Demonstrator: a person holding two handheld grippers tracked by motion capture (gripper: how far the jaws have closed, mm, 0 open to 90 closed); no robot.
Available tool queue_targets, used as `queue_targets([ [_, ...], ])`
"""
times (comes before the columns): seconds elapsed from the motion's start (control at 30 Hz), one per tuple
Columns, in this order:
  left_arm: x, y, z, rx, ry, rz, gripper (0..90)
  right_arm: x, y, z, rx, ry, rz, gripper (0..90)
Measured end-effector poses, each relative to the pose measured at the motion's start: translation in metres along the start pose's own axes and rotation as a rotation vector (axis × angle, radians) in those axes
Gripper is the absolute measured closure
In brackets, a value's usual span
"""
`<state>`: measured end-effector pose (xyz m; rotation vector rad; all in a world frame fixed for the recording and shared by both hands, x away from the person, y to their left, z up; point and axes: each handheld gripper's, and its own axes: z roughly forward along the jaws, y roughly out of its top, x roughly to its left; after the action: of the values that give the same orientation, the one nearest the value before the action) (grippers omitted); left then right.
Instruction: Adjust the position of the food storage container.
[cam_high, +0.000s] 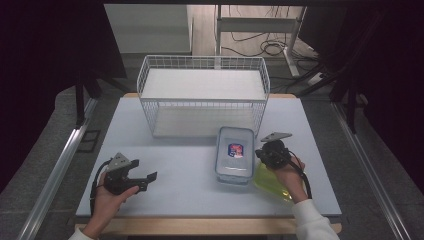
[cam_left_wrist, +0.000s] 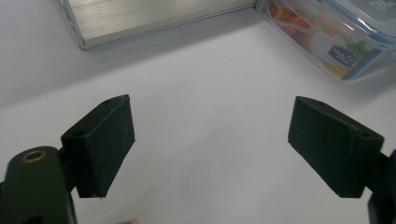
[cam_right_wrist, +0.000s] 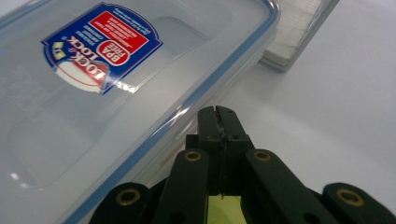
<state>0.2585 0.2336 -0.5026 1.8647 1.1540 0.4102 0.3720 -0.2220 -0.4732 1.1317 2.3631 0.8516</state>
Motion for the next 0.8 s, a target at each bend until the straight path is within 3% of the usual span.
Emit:
queue_targets([
  [0.13, 0.0, 0.0, 0.001, 0.003, -0.002, -0.004, 14.7, 0.0, 0.003, 0.0, 0.007, -0.004, -0.035, 89.3],
  [0.43, 0.0, 0.002, 0.006, 0.013, -0.013, -0.002, 14.6, 0.0, 0.004, 0.0, 0.015, 0.032, -0.044, 89.4],
  [0.8, 0.0, 0.004, 0.008, 0.014, -0.022, 0.002, 14.7, 0.032, 0.009, 0.001, 0.019, 0.091, -0.122, 89.4],
])
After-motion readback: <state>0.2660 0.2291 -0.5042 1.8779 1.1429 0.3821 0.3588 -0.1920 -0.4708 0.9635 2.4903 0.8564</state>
